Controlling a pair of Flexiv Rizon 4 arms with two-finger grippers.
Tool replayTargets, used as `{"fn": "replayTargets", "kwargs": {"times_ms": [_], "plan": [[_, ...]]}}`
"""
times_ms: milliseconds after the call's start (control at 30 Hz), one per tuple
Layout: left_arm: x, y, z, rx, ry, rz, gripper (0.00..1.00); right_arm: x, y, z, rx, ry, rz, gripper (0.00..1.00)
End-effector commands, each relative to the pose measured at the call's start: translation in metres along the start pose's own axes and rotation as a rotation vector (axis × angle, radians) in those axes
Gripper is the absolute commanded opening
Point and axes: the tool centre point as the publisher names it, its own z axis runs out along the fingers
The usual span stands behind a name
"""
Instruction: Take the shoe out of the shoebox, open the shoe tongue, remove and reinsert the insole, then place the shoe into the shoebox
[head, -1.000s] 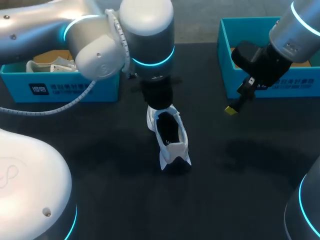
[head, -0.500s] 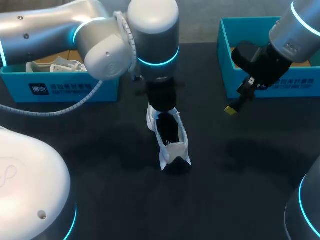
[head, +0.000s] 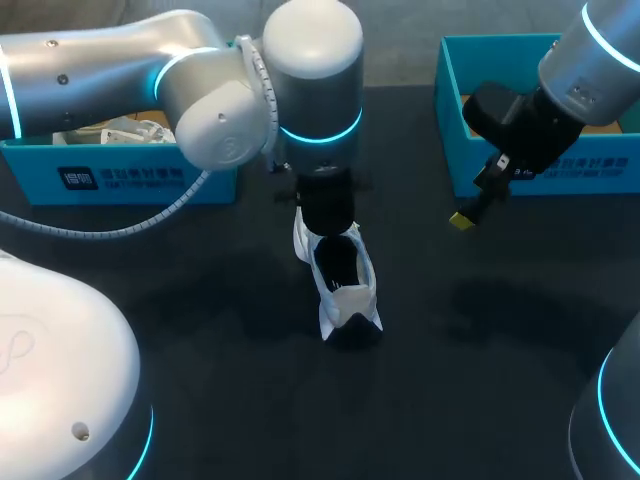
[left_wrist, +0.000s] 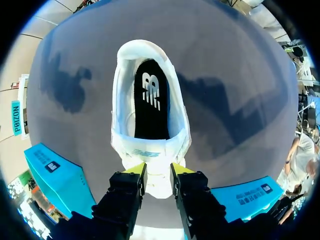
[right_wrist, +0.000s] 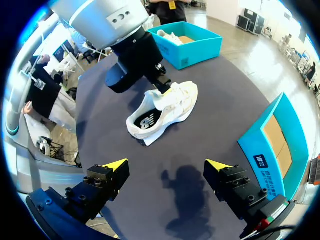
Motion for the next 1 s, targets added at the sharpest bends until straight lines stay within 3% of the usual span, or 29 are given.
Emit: {"fn": "replayTargets", "kwargs": {"times_ms": [33, 400, 633, 1000], "plan": [[0.001, 0.002, -0.002, 0.001, -0.007, -0.003, 0.31, 0.000, 0.000, 0.001, 0.002, 0.001, 0.001, 1.00], [-0.007, -0.013, 0.002, 0.011, -0.017, -0.014, 0.33, 0.000, 0.000, 0.001, 0.002, 0.001, 0.001, 1.00], [-0.007, -0.033, 0.011, 0.028, -0.010, -0.044, 0.31, 0.000, 0.000, 0.001, 0.002, 0.001, 0.001, 1.00], [-0.005, -0.033, -0.001, -0.014, -0.021, -0.112, 0.34, 0.000, 0.000, 0.001, 0.002, 0.001, 0.001, 1.00]]}}
